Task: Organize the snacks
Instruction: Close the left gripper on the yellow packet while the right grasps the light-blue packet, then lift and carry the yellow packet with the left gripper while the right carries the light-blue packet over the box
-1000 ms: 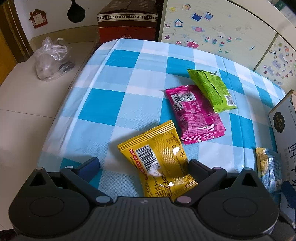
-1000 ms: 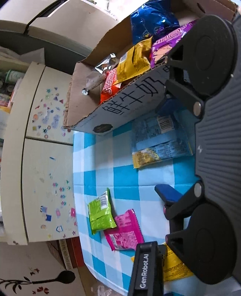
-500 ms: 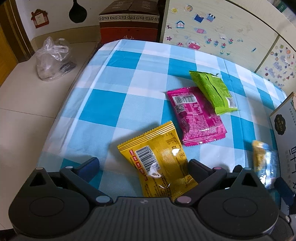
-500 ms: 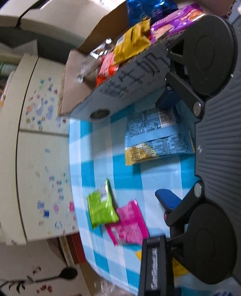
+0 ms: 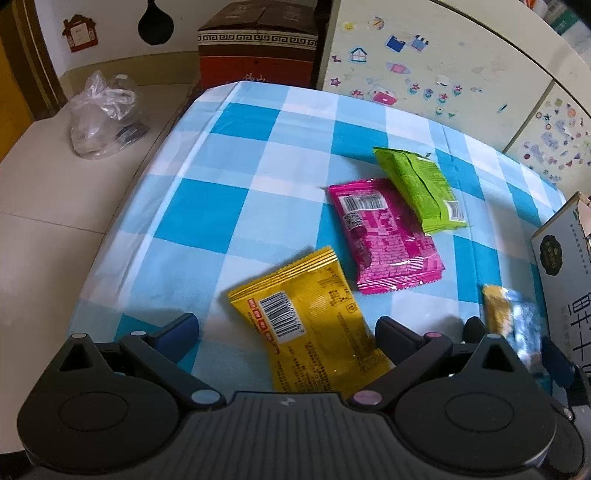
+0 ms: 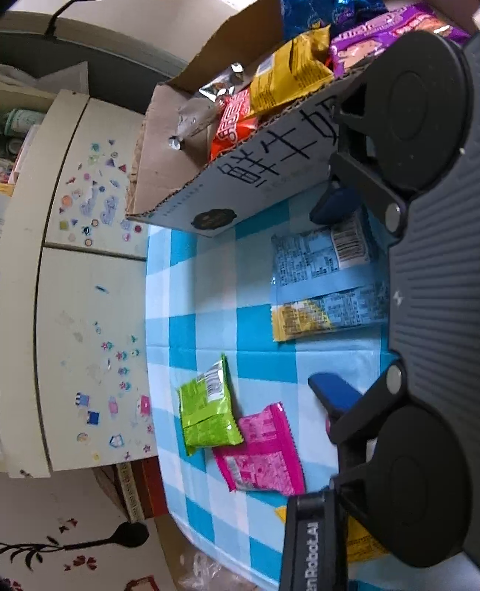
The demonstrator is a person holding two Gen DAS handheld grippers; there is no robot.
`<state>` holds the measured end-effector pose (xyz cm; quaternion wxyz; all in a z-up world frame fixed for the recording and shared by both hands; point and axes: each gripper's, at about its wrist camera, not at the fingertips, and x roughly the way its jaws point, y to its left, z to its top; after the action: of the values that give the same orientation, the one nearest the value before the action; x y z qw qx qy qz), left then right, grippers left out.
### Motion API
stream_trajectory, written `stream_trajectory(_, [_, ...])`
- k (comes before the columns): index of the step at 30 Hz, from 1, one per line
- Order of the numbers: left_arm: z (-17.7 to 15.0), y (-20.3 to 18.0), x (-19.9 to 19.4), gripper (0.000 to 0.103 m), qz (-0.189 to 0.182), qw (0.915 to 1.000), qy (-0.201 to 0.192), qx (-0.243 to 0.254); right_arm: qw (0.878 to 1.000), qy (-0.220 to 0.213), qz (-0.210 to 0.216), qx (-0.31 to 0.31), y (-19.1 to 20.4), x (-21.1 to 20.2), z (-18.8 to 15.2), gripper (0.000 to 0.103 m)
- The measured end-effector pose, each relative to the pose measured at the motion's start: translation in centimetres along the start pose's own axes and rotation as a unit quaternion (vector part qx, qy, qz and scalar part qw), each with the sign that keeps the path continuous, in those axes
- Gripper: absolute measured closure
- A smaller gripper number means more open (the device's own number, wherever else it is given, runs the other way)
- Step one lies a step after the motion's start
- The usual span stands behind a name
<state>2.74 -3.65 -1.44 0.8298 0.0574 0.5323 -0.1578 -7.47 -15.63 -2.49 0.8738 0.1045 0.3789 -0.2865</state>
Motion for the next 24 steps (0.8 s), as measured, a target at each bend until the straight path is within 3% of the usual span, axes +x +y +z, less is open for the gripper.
stream_trajectory(1, [0.0,-0.1,0.1,0.000,0.004,1.0000,0.000,0.004,1.000,-0.003,0.002,-0.009,0.2,-0.2,0.0,0.048])
stream_trajectory(2, [0.0,-0.2,0.1,0.000,0.007,1.0000,-0.003,0.007,1.000,-0.003,0.003,-0.017,0.5,-0.3,0.1,0.050])
stream_trajectory(7, [-0.3,-0.6,-0.2,0.013,0.007,0.9993,-0.023,0.028,1.000,0.006,0.031,-0.002,-0.3,-0.6,0.6,0.053])
stream_trajectory(12, [-0.3,-0.4,-1.0,0.037,-0.021,0.9984,-0.040,0.034,0.999,0.000,0.051,-0.004,-0.9,-2.0,1.4,0.053])
stream_trajectory(14, [-0.3,-0.1,-1.1,0.038,-0.042,0.9982,-0.036,0.024,0.998,0.001,0.062,-0.003,-1.2,-2.5,1.8,0.053])
stream_trajectory(24, [-0.4,0.6,-2.6,0.039,-0.064,0.9967,-0.046,0.019,0.994,0.016,0.108,0.008,-4.6,-6.1,4.7,0.053])
